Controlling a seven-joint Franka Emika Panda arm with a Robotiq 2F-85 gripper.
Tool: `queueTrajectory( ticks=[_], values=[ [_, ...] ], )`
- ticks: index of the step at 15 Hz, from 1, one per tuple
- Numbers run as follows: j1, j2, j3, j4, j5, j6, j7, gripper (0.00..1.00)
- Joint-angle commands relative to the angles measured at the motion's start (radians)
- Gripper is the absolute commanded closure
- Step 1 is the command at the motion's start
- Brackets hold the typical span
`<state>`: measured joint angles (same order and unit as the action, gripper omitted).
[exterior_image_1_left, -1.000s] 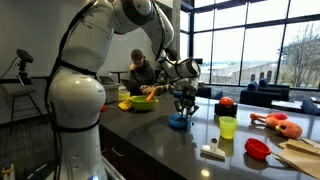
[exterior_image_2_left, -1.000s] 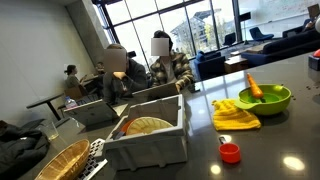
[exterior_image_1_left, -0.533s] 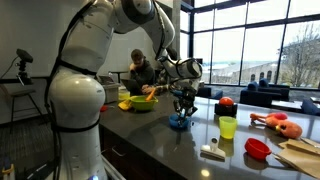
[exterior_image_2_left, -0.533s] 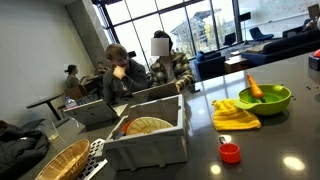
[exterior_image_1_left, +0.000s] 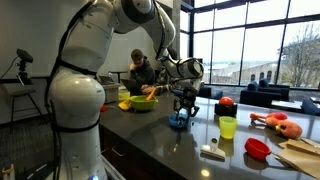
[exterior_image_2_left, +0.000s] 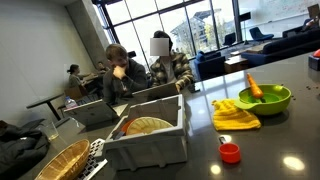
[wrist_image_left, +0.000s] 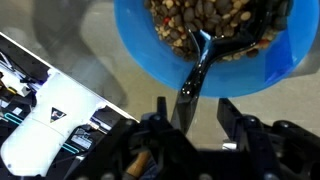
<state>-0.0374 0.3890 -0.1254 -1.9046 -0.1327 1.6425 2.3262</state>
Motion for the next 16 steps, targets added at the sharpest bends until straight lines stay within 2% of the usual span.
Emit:
queueTrajectory(
  ticks=[1, 2, 4, 10, 15, 16],
  values=[
    [0.000, -0.057, -0.004, -0.043, 0.026, 0.043, -0.017, 0.12],
    [0.003, -0.065, -0.004, -0.051, 0.019, 0.058, -0.016, 0.05],
    [0.003, -0.083, -0.005, -0.079, 0.011, 0.096, -0.019, 0.00],
    [-0.002, -0.166, -0.009, -0.229, 0.002, 0.216, -0.017, 0.00],
    [-0.006, -0.204, -0.011, -0.301, 0.003, 0.269, -0.019, 0.00],
    [-0.006, -0.209, -0.011, -0.310, 0.002, 0.276, -0.019, 0.05]
  ],
)
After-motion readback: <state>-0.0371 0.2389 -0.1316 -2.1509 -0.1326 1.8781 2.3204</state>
